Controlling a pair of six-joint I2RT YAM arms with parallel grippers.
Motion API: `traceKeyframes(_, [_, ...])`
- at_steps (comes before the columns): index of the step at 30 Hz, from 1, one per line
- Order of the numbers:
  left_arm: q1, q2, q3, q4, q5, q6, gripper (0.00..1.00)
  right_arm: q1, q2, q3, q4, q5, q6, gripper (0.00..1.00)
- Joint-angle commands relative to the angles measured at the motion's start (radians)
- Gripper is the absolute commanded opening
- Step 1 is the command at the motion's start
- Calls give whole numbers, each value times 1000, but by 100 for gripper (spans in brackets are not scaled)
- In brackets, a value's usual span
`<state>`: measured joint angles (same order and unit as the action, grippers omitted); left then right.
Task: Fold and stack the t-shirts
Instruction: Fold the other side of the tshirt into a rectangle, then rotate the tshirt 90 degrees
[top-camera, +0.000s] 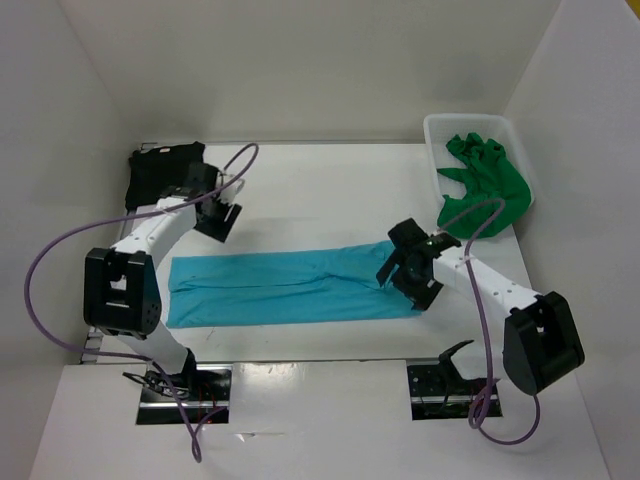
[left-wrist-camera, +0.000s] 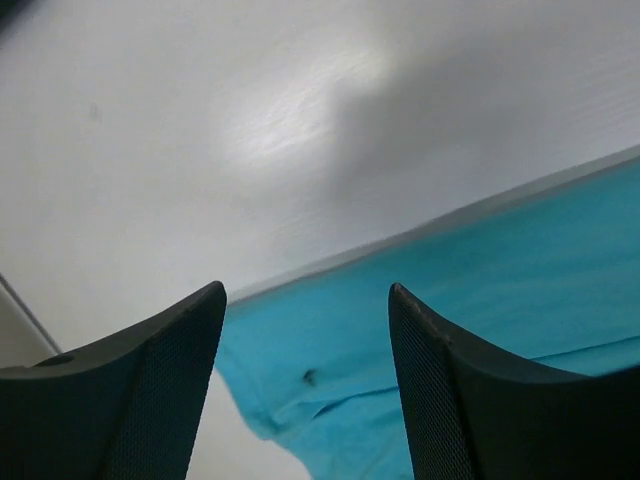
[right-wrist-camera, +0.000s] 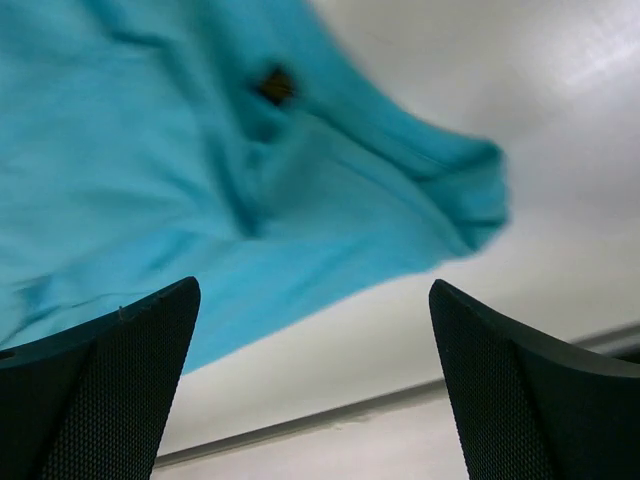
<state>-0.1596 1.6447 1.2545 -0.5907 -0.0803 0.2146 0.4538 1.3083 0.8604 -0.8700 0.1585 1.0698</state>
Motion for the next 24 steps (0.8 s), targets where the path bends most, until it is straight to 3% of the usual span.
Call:
traceKeyframes(1, [123,-5,-110,-4,-53,120,74,-13,-23,-128,-21,-33,159,100])
traceKeyframes(4, [224,-5,-132,22,-18,150,74,-58,-35,-153,-1,-48,177,100])
traceKeyframes(12, [336,59,-132,112,-7,183,78,-128,-35,-207,41,-82,200,100])
traceKeyframes(14, [357,92,-122,112,4,195,78,-161,-11,-227,66,-105,188,95])
traceKeyframes(18, [358,144,-122,112,4,213,78,-179,55,-218,86,-116,168,69])
traceKeyframes(19, [367,144,-135,112,4,213,78,-179,68,-218,95,-116,159,58])
traceKeyframes(21, [367,144,-144,112,13,213,78,-188,68,-207,95,-106,150,47])
traceKeyframes(22, [367,155,-153,112,13,213,77,-197,77,-207,104,-97,150,35])
traceKeyframes(24, [367,155,-165,112,13,213,76,-198,91,-198,114,-88,124,22])
